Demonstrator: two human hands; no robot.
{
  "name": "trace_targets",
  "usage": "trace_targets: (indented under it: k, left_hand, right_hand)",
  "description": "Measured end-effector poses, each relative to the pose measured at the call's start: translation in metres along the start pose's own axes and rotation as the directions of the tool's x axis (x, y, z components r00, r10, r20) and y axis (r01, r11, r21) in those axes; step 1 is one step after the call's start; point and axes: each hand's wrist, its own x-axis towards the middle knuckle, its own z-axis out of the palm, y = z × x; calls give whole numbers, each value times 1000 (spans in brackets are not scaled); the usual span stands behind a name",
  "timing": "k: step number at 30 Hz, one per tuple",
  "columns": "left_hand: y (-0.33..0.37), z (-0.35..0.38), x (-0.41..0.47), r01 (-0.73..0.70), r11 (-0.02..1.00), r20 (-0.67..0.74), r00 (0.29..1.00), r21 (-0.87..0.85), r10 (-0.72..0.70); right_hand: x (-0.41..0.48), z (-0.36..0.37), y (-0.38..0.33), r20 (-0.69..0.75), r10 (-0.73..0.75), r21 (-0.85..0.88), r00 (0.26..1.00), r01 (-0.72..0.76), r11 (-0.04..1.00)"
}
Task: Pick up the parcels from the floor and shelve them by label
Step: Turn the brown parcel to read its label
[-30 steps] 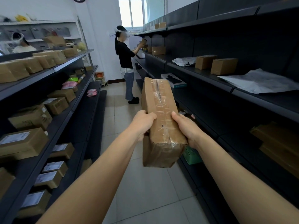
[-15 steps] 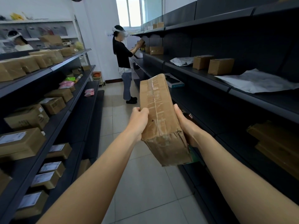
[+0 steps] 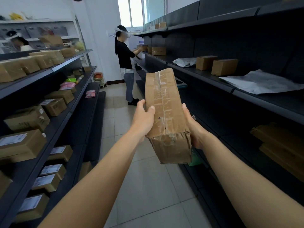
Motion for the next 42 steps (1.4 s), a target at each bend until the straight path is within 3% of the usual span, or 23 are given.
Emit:
trace_targets:
  k: [7,11,15,20,23,26,29,34,42]
  left_hand:
    - [10,-10,3,-65,997,48,997,32,64]
    - [7,-17,8,-143,942,-4,988,304,152]
    - [5,-27,14,-82,907,-11,995,413,95]
    - [8,-40,14,234,931,60,964,281,-260]
    - [0,-46,14,333,930,168,919,156,-357]
    - [-15,-47,17,321,941,133,934,104,-333]
    - [-23,-44,19,321,943,110,944,-90,-311]
    - [-24,-44,18,215,976,14,976,-27,-215]
    - [-39,-43,22,65,990,-50,996,-125,-71]
  right_hand:
    - [5,-3,-1,-102,61,8,993,-61,998]
    - [3,-4,1,-213,90,-121,973,-118,986]
    - [0,-13,3,-268,122,-179,956,-174,968]
    - [-4,-21,3,-172,151,-156,973,-179,971]
    - [-6,-19,4,-124,158,-60,980,-167,984]
    - [1,-18,7,-151,117,9,981,-117,993]
    - [9,-13,12,-181,114,-32,977,-122,992]
    - [21,-4,19,-222,12,2,975,-11,1000]
    - [25,9,15,-221,-199,71,955,220,973]
